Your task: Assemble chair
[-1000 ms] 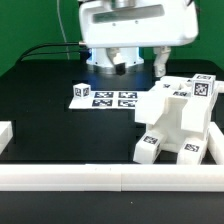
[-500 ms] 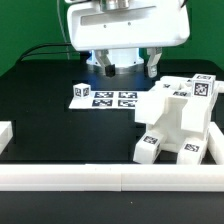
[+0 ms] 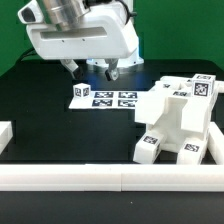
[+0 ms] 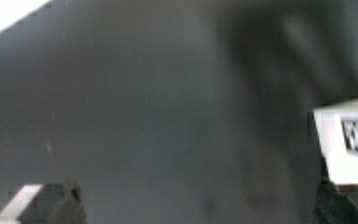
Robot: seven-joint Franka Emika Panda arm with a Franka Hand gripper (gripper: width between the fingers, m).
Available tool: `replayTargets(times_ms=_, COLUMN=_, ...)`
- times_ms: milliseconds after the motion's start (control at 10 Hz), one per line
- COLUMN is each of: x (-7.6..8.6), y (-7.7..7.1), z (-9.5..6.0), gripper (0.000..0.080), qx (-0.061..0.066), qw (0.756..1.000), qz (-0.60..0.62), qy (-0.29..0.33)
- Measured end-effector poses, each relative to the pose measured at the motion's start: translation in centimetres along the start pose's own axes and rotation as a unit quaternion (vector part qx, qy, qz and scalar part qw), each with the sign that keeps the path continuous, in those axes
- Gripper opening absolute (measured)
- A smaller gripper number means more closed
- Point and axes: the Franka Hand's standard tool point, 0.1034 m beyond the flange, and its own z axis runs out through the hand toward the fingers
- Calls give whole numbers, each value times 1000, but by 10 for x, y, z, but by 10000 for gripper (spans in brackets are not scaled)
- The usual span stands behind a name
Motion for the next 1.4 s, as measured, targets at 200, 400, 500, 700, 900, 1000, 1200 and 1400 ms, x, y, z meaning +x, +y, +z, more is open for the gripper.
replayTargets(times_ms=200, x=-2, y=5, z=1, gripper=649, qx=-1, qw=997, qz=11, qy=-82)
replayTargets(times_ms=400, x=-4, y=13, z=5, gripper=649, qx=-3, qw=990, qz=16, qy=-139)
replayTargets(times_ms=500, x=-13, y=27, z=11, gripper=649, qx=-2, qw=984, qz=23, qy=-177)
replayTargets(times_ms=700, x=-30, y=54, z=25, gripper=649, qx=8, qw=969, qz=25, qy=-246)
replayTargets(times_ms=900, x=-34, y=58, z=31, gripper=649, qx=6, qw=958, qz=33, qy=-285)
replayTargets(times_ms=1000, x=-32, y=59, z=32, gripper=649, qx=5, qw=958, qz=35, qy=-285)
replayTargets(times_ms=1200, x=-32, y=61, z=33, gripper=649, qx=5, qw=958, qz=37, qy=-285)
replayTargets(times_ms=1400, x=-38, y=84, z=43, gripper=649, qx=14, qw=953, qz=48, qy=-298)
